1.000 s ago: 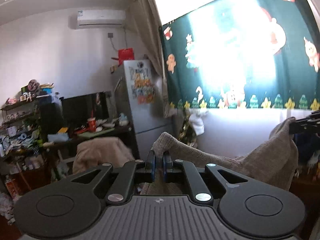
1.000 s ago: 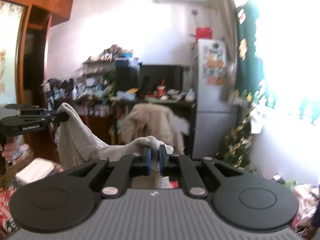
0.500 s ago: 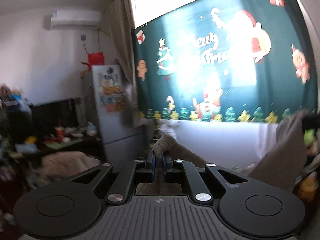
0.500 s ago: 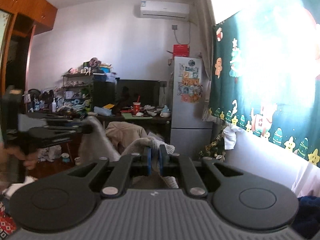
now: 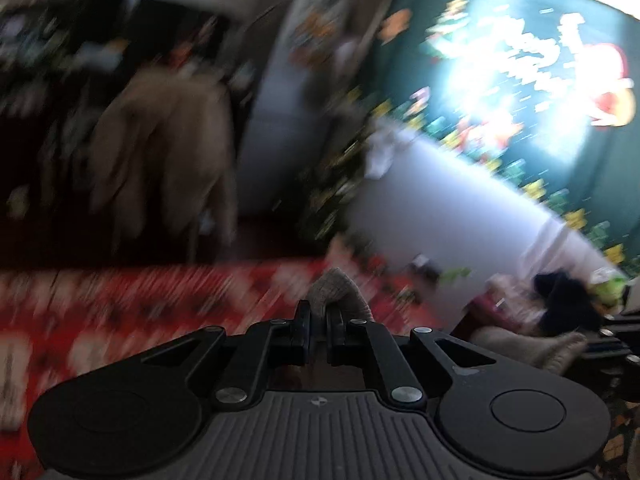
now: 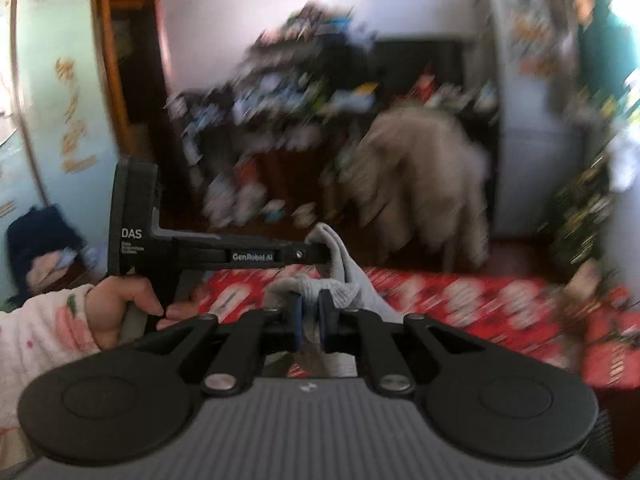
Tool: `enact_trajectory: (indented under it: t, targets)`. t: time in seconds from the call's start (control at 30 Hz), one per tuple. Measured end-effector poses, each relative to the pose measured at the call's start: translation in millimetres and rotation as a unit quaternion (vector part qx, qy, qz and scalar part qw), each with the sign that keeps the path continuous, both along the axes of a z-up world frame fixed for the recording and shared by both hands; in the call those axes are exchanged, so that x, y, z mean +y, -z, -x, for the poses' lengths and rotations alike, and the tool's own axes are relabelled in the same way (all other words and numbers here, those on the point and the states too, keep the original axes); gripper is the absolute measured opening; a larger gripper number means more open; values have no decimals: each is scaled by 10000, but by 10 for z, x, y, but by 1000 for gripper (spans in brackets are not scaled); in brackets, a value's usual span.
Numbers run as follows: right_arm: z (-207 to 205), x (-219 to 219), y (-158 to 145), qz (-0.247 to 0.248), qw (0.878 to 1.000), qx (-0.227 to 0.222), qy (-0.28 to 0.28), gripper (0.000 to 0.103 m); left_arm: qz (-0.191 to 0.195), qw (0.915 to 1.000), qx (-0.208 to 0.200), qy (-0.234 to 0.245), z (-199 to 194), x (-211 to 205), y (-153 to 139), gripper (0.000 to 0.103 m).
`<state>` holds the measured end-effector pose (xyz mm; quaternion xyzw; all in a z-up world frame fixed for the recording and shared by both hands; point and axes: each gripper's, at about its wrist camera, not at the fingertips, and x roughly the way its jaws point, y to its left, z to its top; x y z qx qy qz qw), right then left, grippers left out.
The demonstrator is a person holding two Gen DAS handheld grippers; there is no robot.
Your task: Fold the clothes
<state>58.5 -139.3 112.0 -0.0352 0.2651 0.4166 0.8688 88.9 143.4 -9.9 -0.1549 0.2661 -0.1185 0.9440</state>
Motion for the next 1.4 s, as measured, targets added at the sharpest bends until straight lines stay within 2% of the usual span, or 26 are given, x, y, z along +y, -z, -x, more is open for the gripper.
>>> enact_trajectory:
  t: [0.17, 0.27, 0.33, 0.37, 0.4, 0.43, 0.57, 0.67, 0.73, 0.83, 0.9, 1.03, 1.07, 1.13, 1.2, 1.33, 1.37, 1.4]
  targets:
    - [-132, 777, 964, 132, 9964, 769, -337, 8, 348, 9966, 657, -362, 248, 561, 677, 7]
    - [-156, 1139, 1423, 264, 9932, 1066, -394, 8, 412, 9956, 766, -346, 346, 669, 816, 10]
    - [-145, 1341, 1692, 359, 9915, 1173, -440, 9, 455, 9949, 839, -336, 411, 741, 908, 19]
    - [-129, 1424, 1806, 410, 9911, 1182, -466, 10, 476, 9945, 875, -331, 444, 777, 954, 31]
    - [-130, 1502, 1878, 478, 9913, 1125, -487, 14, 499, 9941, 905, -325, 481, 812, 995, 38]
    - [-130, 1579, 1947, 544, 9915, 1071, -508, 16, 527, 9939, 915, -312, 534, 839, 1013, 39]
    - [-95, 1704, 2000, 638, 9908, 1008, -647, 21, 513, 9929, 982, -426, 724, 887, 1051, 50]
    - [-74, 1647, 1925, 607, 9909, 984, -695, 30, 495, 9924, 998, -529, 902, 925, 1063, 52]
    - [-84, 1565, 1809, 653, 9909, 955, -686, 45, 518, 9926, 974, -507, 1020, 915, 1052, 53]
    - [-88, 1484, 1713, 821, 9897, 837, -820, 51, 532, 9936, 851, -515, 1170, 867, 1003, 60]
    - [-69, 1412, 1626, 910, 9890, 707, -928, 54, 416, 9949, 765, -504, 1194, 799, 965, 61]
    - [-71, 1302, 1495, 1134, 9871, 323, -1088, 72, 102, 9968, 626, -490, 1155, 668, 919, 65]
    - [-82, 1288, 1473, 1213, 9862, 195, -1105, 75, 71, 9968, 617, -506, 1119, 650, 922, 65]
    - [-120, 1281, 1433, 1386, 9833, 1, -1183, 77, 297, 9962, 622, -538, 1037, 661, 935, 65]
    - [-190, 1305, 1415, 1557, 9791, -88, -1306, 77, 556, 9949, 631, -555, 949, 675, 946, 65]
    - [-423, 1405, 1382, 1784, 9716, -161, -1550, 76, 706, 9919, 857, -622, 785, 620, 989, 60]
    - [-488, 1442, 1383, 1831, 9698, -162, -1606, 75, 729, 9907, 943, -651, 755, 604, 1009, 53]
    - [-567, 1498, 1387, 1898, 9672, -164, -1682, 73, 747, 9895, 1031, -687, 727, 588, 1032, 41]
